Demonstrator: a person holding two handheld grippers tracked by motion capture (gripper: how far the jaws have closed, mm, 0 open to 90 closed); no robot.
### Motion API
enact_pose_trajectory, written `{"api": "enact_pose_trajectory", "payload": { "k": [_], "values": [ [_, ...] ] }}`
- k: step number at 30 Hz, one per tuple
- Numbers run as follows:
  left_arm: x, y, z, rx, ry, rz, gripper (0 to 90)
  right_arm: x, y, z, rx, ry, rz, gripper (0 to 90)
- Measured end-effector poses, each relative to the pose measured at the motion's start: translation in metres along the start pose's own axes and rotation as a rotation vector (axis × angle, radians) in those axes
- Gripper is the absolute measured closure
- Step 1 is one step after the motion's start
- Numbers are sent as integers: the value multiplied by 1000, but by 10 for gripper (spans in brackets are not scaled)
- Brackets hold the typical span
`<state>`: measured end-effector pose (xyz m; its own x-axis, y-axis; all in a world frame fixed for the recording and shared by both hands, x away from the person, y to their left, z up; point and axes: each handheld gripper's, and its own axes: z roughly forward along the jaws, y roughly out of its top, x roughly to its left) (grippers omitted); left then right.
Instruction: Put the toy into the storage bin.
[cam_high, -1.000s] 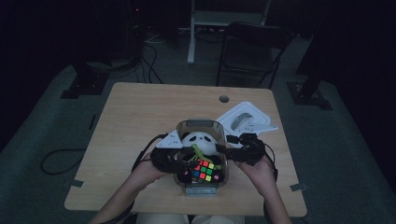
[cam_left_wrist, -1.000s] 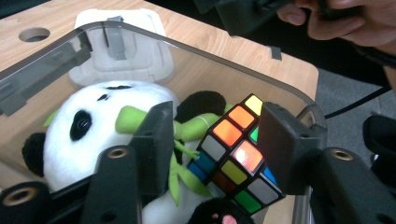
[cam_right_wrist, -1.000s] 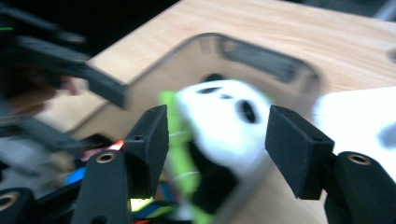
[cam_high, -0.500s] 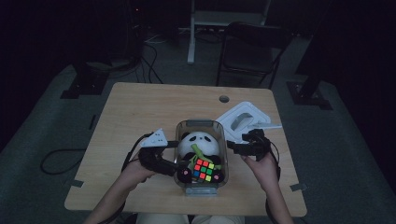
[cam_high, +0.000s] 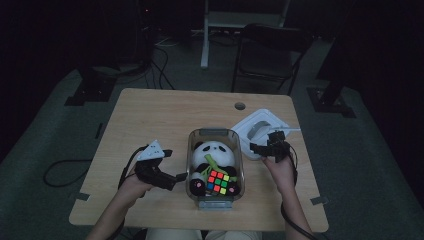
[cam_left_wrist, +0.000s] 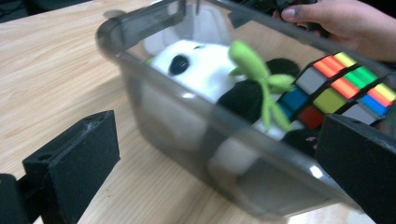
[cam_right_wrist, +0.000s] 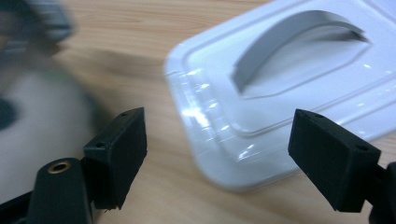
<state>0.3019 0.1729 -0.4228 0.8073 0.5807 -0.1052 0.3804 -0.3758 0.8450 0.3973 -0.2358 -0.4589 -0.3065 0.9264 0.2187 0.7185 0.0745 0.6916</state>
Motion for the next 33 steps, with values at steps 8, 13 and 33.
{"api": "enact_pose_trajectory", "payload": {
  "k": [8, 13, 33],
  "values": [
    [11, -27, 5, 14, 88, -20, 5, -7, 9, 25, -25, -83, 47, 193],
    [14, -39, 6, 16, 99, -31, 5, -7, 17, 39, -56, -139, 86, 197],
    [20, -66, 12, 43, 175, -54, 4, 1, 31, 88, -38, -291, 114, 243]
  ]
}}
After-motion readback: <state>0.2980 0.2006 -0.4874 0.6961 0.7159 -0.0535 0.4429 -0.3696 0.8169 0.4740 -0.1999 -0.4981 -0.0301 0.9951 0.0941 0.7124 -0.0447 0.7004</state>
